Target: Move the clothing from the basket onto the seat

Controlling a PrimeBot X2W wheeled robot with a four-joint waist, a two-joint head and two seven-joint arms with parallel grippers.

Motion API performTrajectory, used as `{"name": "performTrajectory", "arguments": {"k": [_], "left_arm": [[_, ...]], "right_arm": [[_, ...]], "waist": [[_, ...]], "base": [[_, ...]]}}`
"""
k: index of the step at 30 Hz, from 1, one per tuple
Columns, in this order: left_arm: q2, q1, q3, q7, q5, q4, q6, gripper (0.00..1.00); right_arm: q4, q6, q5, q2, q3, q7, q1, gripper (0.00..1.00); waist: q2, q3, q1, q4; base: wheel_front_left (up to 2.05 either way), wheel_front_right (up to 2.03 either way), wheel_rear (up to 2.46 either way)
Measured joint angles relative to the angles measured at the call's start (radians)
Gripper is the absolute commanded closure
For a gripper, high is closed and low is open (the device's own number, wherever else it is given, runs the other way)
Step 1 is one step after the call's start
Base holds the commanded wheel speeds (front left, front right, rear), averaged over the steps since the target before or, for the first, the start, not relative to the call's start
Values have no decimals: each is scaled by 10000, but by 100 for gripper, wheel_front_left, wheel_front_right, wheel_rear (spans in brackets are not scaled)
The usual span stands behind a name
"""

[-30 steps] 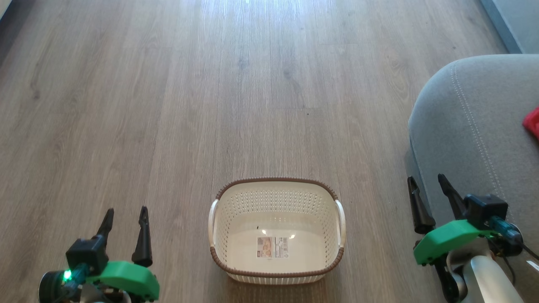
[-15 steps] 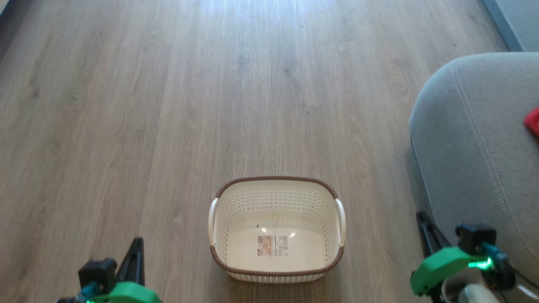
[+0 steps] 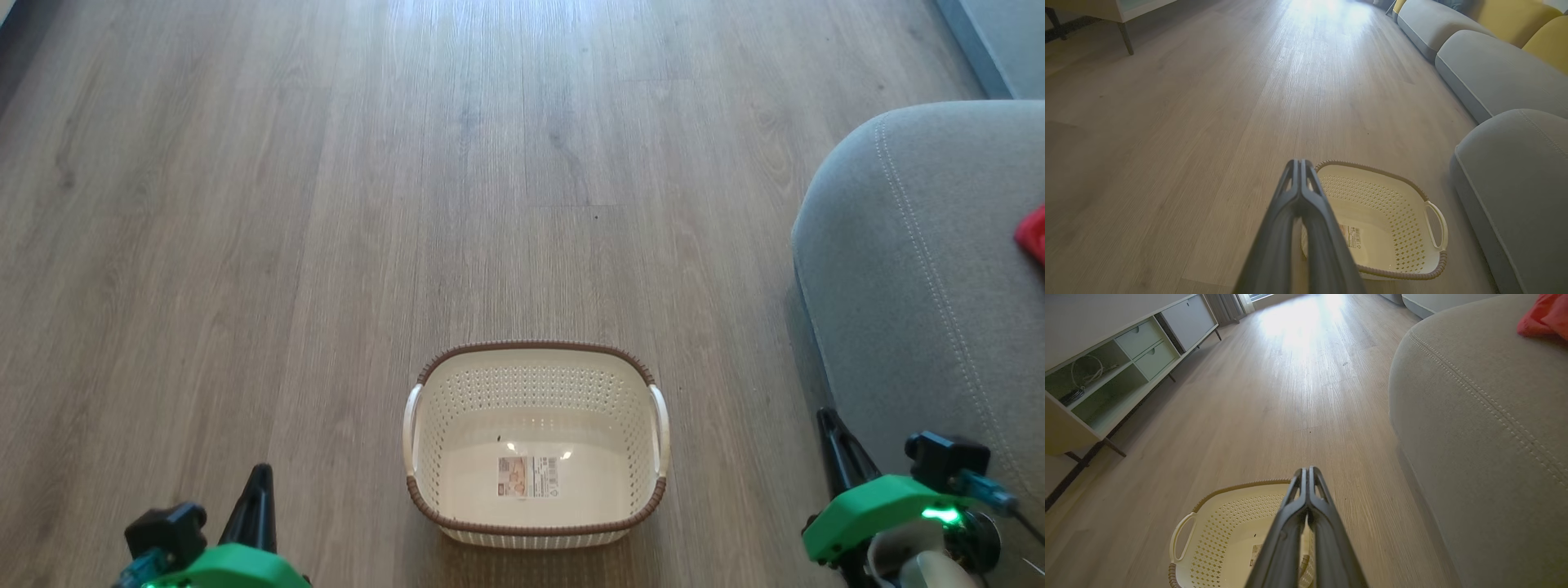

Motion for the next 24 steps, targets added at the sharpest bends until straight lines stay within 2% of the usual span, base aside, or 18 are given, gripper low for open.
{"name": "performTrajectory", "arguments": {"k": [24], "left_arm": [[0, -232, 54, 709, -2918, -138, -98, 100]], "right_arm": [[-560, -2, 2738, 94, -305, 686, 0, 100]], "waist": [[0, 23, 0, -32]], "base": [[0, 0, 0]]}}
